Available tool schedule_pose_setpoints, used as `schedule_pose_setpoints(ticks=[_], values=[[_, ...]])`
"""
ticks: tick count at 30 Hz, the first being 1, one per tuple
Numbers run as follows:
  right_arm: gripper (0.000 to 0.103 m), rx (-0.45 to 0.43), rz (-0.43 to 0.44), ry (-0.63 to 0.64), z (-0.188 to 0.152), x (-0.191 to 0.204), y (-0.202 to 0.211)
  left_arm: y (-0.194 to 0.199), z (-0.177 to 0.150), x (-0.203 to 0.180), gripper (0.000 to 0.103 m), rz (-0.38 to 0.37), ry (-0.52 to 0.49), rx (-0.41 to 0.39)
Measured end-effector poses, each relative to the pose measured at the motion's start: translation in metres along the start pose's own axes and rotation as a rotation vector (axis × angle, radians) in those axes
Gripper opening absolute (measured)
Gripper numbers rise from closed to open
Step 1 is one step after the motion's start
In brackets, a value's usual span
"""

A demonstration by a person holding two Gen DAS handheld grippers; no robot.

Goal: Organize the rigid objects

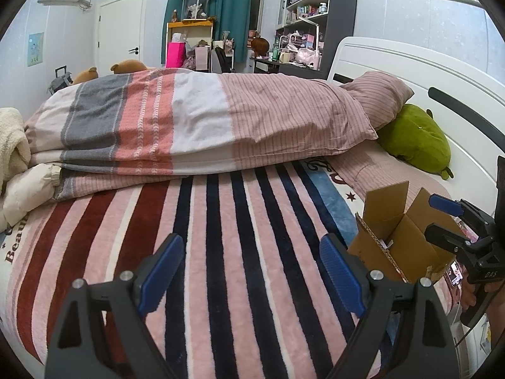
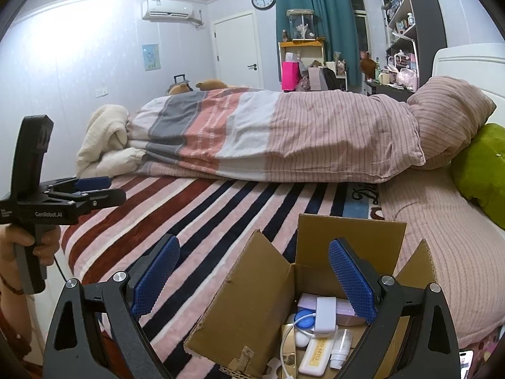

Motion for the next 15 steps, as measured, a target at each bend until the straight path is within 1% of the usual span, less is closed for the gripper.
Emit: schedule_pose_setpoints(ticks=[15], values=[[0.095, -0.001, 0.0, -0.004, -0.0003, 0.0004, -0.0003, -0.0004, 0.0003, 0.0026, 0.087, 0.001, 0.001, -0.002]])
Point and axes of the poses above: each gripper's, at about its wrist camera, not at the fingertips, and y roughly against the way its jaws point, x to its left, z to its top, the point moved 9 cm from there along -y, roughly the way its jaws point, and after that the axes turned 1 degree about z, right-handed, at the moved point
